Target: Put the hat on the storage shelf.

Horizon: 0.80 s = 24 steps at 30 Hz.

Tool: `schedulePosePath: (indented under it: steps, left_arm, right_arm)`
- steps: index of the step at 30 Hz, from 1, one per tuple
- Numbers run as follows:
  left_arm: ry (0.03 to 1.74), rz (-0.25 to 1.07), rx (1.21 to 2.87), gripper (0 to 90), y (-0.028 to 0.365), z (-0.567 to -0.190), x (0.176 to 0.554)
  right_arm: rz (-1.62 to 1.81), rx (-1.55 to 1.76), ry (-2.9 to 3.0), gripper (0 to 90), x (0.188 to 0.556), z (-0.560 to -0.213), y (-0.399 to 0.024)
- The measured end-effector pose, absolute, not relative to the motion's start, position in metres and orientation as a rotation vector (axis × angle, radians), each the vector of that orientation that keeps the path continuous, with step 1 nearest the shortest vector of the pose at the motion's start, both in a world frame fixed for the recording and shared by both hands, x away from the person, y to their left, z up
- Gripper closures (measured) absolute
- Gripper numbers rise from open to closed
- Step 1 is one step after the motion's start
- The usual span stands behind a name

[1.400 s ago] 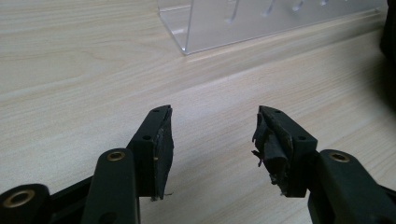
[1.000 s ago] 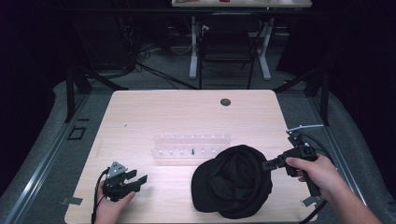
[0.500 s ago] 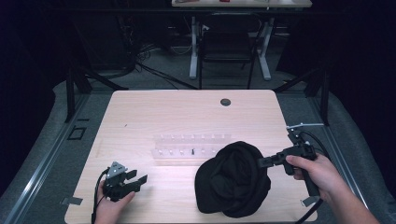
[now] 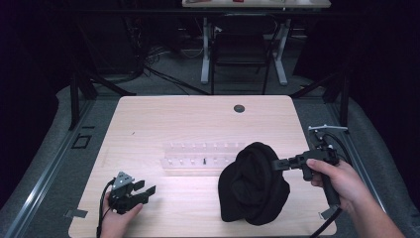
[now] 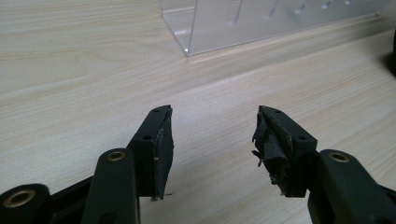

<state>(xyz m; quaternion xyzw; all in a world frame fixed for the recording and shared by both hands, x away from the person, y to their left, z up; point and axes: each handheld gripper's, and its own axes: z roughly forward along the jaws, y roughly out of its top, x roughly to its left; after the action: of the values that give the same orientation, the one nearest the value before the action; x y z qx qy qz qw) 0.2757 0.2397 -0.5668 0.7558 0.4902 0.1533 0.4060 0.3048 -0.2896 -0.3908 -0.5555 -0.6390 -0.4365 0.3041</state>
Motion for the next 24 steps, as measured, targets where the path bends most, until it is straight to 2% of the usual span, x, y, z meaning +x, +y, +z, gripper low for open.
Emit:
schedulePosePath:
  steps: [24]
  left_arm:
    - [1.236, 0.39, 1.913, 46.5, 0.239, -0.567, 0.276]
  right_arm:
    - [-1.317, -1.442, -1.618, 88.4, 0.308, -0.362, -0.3]
